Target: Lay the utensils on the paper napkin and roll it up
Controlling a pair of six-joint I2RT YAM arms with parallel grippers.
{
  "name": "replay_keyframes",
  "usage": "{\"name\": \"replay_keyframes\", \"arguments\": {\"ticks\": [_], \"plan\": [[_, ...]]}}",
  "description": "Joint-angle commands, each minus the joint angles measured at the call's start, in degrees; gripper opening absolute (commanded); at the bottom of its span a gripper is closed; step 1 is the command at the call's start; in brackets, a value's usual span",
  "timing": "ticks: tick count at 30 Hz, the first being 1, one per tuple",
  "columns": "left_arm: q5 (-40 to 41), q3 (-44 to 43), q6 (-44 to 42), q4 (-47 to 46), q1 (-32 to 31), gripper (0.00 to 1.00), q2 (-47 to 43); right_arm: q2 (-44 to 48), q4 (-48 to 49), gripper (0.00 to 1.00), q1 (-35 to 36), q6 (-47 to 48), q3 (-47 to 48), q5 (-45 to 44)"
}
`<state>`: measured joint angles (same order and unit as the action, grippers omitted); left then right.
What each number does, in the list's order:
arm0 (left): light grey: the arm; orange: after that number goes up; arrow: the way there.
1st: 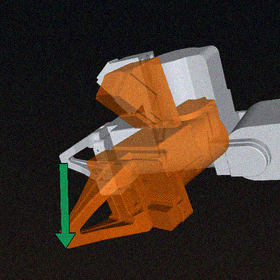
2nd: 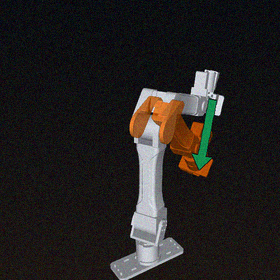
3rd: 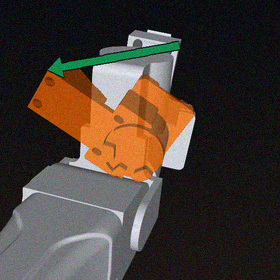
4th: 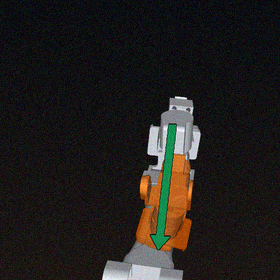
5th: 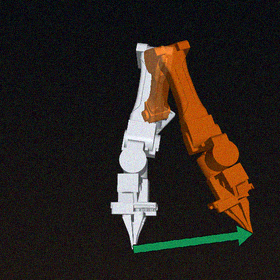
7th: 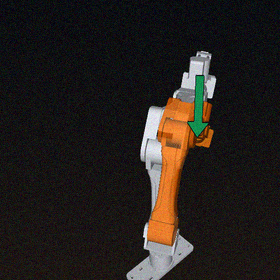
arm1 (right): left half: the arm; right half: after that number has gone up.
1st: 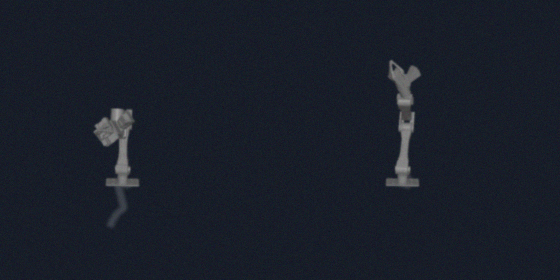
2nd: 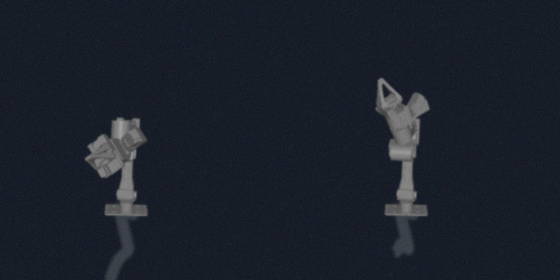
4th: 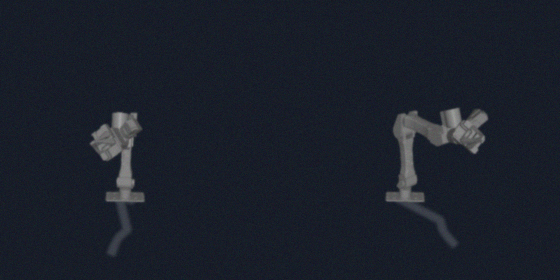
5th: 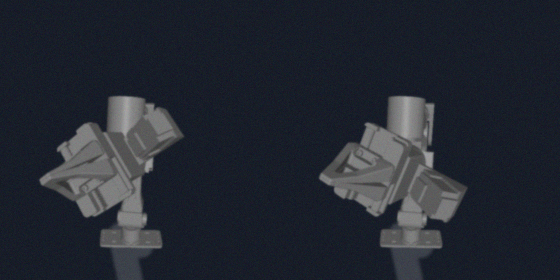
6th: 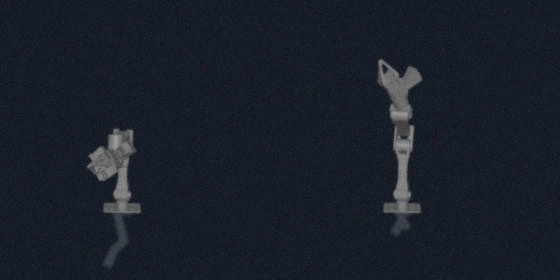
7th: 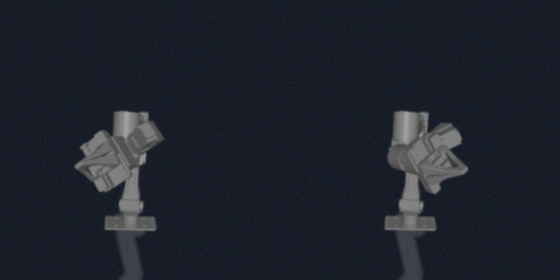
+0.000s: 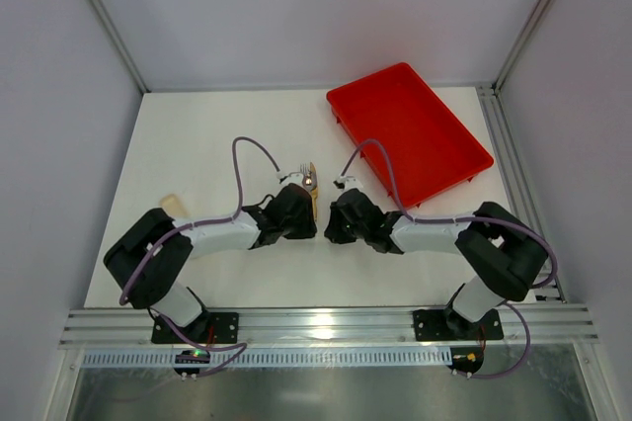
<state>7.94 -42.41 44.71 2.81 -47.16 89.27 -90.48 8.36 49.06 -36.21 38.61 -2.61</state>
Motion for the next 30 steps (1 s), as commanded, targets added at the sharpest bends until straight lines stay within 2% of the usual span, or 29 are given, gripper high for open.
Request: {"name": "replay_keyframes", "arguments": {"ticks": [1, 13, 20, 27, 30], "plan": [[1.11, -1.71, -0.76, 1.23, 0.13, 0.38, -2.96, -0.49, 0.08, 0.16, 0.34, -1.32, 0.68, -3.62], [-2.41, 1.19, 1.61, -2.37, 0.13, 0.38, -2.88, 3.9, -4.57, 0.17, 0.78, -3.87, 1.55, -4.59], [-2.76, 2.51, 2.23, -4.3, -0.04, 0.37, -2.35, 7.86, -16.78, 0.32, 0.08, -6.24, 5.6, -14.08], [-2.76, 2.6, 1.96, -4.39, -0.04, 0.37, -2.26, 6.63, -19.34, 0.5, -4.49, -6.77, 7.79, -16.19], [-2.85, 2.51, 1.7, -4.13, -0.04, 0.37, -2.35, 4.96, -20.66, 0.62, -6.07, -7.12, 9.72, -16.72]]}}
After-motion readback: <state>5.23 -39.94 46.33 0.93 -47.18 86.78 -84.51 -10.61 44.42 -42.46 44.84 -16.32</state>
